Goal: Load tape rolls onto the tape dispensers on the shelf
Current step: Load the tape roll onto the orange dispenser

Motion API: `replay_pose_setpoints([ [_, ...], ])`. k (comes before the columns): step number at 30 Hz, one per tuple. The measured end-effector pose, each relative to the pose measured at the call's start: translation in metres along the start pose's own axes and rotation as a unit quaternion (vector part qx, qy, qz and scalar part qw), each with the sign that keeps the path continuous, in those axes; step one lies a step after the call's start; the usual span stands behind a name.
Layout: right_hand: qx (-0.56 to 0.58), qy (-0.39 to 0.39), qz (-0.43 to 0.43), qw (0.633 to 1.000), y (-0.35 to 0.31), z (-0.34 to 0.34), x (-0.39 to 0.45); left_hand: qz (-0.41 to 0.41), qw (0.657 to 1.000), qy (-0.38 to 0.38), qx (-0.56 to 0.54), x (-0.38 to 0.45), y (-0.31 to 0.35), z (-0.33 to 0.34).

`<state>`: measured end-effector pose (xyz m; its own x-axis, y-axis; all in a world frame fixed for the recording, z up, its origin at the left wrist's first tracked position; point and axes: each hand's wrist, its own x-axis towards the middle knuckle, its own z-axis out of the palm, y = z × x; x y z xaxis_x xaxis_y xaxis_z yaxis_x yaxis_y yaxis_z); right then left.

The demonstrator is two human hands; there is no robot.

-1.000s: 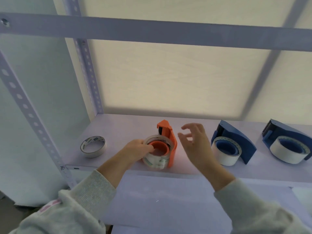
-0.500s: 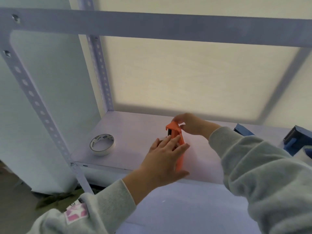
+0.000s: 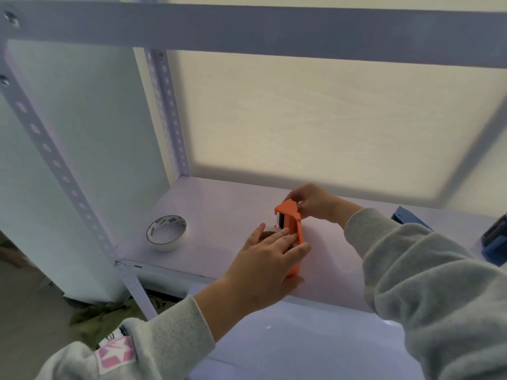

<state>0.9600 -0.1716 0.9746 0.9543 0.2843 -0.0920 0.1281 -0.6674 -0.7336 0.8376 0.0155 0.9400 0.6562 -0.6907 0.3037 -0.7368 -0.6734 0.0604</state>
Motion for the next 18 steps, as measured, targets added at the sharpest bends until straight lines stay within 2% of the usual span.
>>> replay_pose_setpoints([
  [5, -0.024, 0.077, -0.027, 0.996, -0.003, 0.002, 0.006, 0.024, 0.999, 0.033, -0.003, -0.001, 0.001, 0.004],
  [10, -0.028, 0.151, -0.015, 0.988, 0.01, 0.007, 0.011, 0.06, 0.996, 0.068, 0.01, -0.001, -0.001, 0.004],
  [14, 0.053, 0.23, 0.035, 0.971, 0.028, 0.001, 0.013, 0.104, 0.992, 0.058, 0.037, -0.014, 0.0, 0.019],
  [18, 0.158, 0.226, 0.039, 0.96, 0.033, 0.001, 0.006, 0.097, 0.991, 0.082, 0.039, -0.017, 0.0, 0.026],
])
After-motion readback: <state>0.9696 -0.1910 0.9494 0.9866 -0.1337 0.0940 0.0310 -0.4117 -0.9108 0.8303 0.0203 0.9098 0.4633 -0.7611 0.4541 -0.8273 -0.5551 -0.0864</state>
